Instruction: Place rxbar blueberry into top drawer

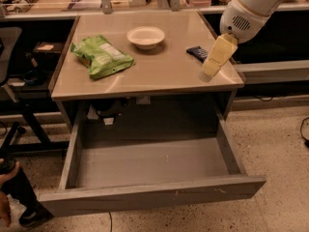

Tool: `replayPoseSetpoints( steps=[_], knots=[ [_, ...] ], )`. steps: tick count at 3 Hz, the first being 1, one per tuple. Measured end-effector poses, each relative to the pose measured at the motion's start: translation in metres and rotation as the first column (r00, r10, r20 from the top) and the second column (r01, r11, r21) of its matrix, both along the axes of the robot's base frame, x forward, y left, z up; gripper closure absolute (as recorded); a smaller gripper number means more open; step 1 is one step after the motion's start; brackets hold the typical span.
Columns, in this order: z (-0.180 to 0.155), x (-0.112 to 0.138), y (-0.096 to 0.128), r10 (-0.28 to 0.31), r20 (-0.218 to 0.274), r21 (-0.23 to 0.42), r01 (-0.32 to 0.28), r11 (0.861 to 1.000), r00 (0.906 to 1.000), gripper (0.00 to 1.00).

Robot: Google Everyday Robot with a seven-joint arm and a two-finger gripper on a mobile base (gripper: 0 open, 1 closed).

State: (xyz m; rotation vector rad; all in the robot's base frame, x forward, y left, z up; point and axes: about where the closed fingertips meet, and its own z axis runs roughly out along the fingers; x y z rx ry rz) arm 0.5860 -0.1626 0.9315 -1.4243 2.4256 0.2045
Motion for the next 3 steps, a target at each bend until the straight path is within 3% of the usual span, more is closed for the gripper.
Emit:
replayPoseSetpoints(
  steps=[2,3],
  knots=[
    [-0.018,0.057,0.015,-0.079,-0.036,-0.009,0.079,0.997,0.9962,0.00],
    [-0.018,0.059,0.017,-0.077,-0.020,0.007,0.077,0.997,0.9968,0.00]
  ],
)
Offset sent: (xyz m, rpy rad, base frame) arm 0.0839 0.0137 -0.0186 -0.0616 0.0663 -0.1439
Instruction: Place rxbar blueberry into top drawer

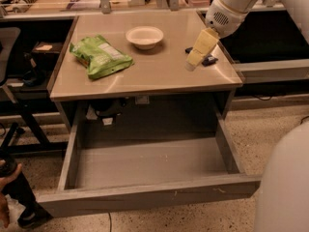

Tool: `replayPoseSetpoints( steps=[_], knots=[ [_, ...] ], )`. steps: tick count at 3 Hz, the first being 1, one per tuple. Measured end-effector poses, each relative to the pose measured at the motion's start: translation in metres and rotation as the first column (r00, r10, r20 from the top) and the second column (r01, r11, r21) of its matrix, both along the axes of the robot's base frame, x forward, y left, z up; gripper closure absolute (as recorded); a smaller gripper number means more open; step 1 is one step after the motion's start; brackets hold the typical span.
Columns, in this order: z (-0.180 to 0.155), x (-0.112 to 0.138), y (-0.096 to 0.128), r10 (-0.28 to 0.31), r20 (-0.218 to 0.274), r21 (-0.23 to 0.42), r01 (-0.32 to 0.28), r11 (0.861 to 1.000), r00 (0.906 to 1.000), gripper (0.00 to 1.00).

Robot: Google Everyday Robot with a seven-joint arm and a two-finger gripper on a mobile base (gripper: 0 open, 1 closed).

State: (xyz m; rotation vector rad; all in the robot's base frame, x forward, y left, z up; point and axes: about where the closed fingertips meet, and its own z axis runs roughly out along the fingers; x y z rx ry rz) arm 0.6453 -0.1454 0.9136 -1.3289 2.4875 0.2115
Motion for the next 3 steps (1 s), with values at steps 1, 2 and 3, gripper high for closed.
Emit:
replayPoseSetpoints(
  steps=[1,2,3],
  knots=[
    [-0.004,0.013,0.014,-0.005,-0.012,0.047,0.005,0.999,0.9999,0.00],
    [0.003,0.034,0.022,-0.029,-0.003,0.078,0.029,0.997,0.9996,0.00],
    [0.022,0.057,0.021,-0.070,0.053,0.098,0.064,0.993,0.9961,0.00]
  ],
)
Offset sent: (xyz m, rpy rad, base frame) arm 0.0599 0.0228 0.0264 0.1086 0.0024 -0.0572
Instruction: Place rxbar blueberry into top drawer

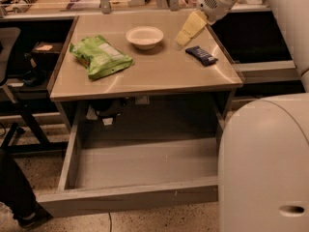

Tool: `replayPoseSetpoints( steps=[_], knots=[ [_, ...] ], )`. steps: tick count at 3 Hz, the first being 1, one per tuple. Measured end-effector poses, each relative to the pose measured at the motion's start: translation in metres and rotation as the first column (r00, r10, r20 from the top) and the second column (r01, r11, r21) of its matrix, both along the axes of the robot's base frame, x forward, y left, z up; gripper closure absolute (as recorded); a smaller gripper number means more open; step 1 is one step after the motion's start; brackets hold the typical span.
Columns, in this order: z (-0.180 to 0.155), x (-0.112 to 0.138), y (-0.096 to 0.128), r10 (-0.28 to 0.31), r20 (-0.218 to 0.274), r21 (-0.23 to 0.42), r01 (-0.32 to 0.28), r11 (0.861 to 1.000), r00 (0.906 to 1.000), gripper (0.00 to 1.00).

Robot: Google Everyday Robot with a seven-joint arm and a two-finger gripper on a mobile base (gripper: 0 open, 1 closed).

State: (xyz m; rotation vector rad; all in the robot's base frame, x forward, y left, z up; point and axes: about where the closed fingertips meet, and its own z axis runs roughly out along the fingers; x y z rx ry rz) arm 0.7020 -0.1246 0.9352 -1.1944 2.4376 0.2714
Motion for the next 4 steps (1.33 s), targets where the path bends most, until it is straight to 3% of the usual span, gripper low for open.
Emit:
replayPoseSetpoints(
  steps=[1,2,4],
  knots=[
    [-0.003,0.007,0.002,-0.008,0.008,-0.005,0.008,1.000,0.9999,0.00],
    [-0.018,0.024,-0.013,-0.063,-0.007,-0.003,0.063,0.998,0.9980,0.00],
    [-0.040,0.048,-0.063,-0.174,-0.003,-0.041,0.174,0.984,0.9847,0.00]
  ],
)
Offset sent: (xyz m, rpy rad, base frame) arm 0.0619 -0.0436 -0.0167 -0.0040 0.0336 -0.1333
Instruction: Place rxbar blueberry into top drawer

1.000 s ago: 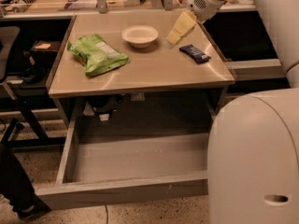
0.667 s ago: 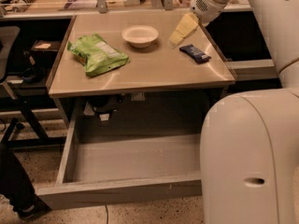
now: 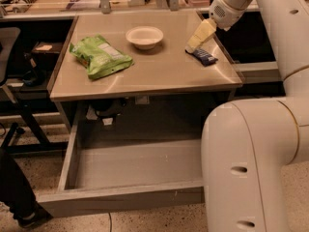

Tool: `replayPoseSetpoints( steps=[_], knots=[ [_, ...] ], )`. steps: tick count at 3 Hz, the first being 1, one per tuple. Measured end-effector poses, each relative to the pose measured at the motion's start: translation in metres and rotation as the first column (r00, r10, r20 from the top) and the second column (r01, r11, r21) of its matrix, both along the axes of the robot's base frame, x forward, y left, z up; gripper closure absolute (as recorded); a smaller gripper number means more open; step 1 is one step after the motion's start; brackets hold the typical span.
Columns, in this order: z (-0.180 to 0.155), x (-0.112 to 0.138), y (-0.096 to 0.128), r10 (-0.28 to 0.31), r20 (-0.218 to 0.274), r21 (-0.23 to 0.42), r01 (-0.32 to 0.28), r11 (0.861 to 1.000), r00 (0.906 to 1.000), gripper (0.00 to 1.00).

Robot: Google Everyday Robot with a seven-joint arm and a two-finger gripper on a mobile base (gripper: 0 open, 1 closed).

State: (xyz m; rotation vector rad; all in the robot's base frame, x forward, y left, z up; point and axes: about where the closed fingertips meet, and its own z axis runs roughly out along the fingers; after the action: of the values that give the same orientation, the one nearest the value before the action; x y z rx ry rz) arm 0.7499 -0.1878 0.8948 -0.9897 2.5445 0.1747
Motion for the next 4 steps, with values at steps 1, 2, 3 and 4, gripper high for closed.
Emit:
replayPoseSetpoints(
  steps=[1,2,3,4],
  knots=[
    [-0.031,0.018,-0.023,-0.060,-0.010,-0.032,0.059,0.998,0.9982,0.00],
    [-0.035,0.023,-0.017,-0.053,-0.004,-0.022,0.053,0.998,0.9986,0.00],
    [-0.043,0.027,-0.004,-0.046,-0.018,-0.001,0.046,0.999,0.9988,0.00],
    [-0.050,0.029,0.008,-0.035,-0.034,0.005,0.035,0.999,0.9988,0.00]
  ],
)
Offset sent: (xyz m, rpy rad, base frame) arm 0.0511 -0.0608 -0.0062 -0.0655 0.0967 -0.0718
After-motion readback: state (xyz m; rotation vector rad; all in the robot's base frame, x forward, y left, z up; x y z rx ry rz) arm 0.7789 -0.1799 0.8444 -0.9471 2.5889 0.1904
